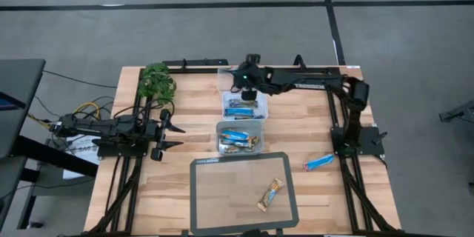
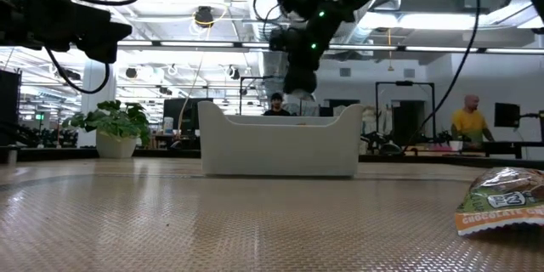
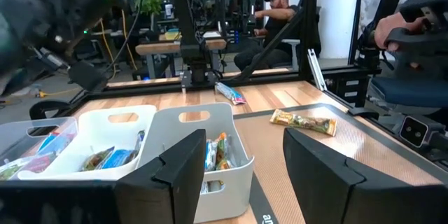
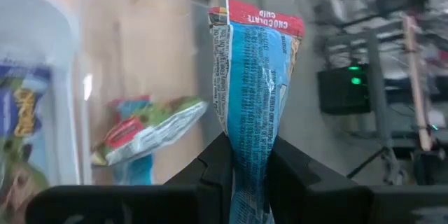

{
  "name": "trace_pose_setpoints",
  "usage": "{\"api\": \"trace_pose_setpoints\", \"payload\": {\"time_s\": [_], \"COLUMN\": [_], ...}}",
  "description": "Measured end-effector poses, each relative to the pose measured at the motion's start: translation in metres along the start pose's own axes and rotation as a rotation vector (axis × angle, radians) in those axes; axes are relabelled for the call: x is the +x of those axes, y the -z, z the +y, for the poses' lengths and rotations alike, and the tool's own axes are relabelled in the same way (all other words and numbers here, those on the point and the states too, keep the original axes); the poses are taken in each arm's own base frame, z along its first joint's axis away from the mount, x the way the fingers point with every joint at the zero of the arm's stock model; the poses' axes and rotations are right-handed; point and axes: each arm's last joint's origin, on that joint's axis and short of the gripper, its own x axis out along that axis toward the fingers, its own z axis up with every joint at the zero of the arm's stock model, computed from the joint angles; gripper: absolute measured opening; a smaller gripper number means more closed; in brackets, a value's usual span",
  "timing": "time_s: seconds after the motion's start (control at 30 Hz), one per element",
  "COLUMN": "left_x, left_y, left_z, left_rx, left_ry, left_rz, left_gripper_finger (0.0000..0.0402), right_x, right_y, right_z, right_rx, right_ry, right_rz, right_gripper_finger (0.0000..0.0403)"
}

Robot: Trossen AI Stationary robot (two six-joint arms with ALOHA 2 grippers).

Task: Pick and place Granola Bars by type
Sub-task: Put the red granola bar into the transparent bin, then put the yellow granola bar into the gray bin

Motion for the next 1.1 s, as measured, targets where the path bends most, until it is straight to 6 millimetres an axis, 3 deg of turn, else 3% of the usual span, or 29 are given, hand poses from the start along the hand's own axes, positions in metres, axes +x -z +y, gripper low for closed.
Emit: {"api": "trace_pose_setpoints", "payload": {"time_s": [0.2, 0.4, 0.83, 0.97, 1.1], "left_x": [0.000, 0.000, 0.000, 0.000, 0.000], "left_y": [0.000, 0.000, 0.000, 0.000, 0.000], "left_z": [0.000, 0.000, 0.000, 0.000, 0.000], "left_rx": [0.000, 0.000, 0.000, 0.000, 0.000], "left_ry": [0.000, 0.000, 0.001, 0.001, 0.001], "left_rz": [0.000, 0.001, 0.000, 0.000, 0.000], "left_gripper_finger": [0.0186, 0.0186, 0.0186, 0.0186, 0.0186], "right_x": [0.020, 0.022, 0.024, 0.015, -0.012], "right_y": [-0.012, -0.016, -0.007, -0.010, -0.019], "right_z": [-0.011, -0.017, -0.017, -0.013, -0.008], "right_rx": [-0.022, -0.011, 0.105, 0.213, 0.304], "right_ry": [-0.077, -0.142, -0.174, -0.183, -0.246], "right_rz": [0.004, 0.037, 0.107, 0.117, 0.085], "right_gripper_finger": [0.0060, 0.0070, 0.0185, 0.0204, 0.0212]}}
